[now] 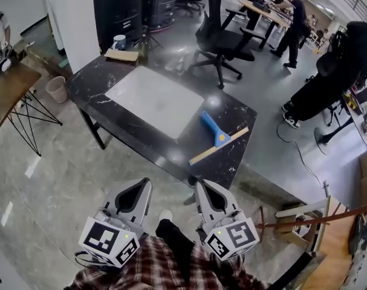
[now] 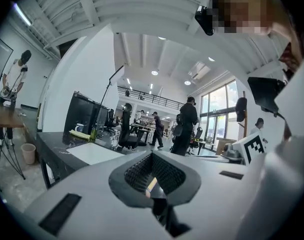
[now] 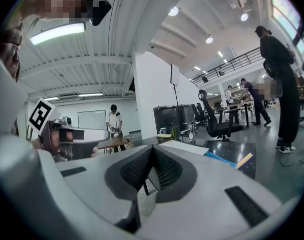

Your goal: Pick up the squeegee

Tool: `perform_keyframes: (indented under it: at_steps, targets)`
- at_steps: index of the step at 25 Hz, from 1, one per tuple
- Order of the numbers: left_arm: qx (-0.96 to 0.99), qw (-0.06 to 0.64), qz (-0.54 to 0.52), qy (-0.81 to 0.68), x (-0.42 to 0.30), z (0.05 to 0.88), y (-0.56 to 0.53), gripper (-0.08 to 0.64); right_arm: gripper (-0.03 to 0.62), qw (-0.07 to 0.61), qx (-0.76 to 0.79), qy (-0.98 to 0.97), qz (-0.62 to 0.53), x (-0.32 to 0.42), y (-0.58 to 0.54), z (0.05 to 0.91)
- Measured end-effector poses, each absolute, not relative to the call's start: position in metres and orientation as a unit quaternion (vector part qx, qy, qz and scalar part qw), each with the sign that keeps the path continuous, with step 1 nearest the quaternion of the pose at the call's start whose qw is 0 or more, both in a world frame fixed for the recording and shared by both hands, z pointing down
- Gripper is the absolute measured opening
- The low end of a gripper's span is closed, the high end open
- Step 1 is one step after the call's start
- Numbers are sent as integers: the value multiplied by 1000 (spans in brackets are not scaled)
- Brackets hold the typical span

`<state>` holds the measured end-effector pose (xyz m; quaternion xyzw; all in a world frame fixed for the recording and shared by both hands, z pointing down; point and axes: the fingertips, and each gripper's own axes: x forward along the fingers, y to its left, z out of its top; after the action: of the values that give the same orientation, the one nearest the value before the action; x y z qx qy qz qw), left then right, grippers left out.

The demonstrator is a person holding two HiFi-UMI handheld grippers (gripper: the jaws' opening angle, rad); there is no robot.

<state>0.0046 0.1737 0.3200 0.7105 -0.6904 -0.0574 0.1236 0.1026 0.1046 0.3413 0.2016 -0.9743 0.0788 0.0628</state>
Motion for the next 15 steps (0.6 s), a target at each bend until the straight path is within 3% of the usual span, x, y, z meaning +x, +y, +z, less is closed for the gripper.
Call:
perform_keyframes:
  at_steps: [15]
  targets:
    - [739,135,-45,-658,-42,326,20,9,11,74,237,-962,113,60,-34,359]
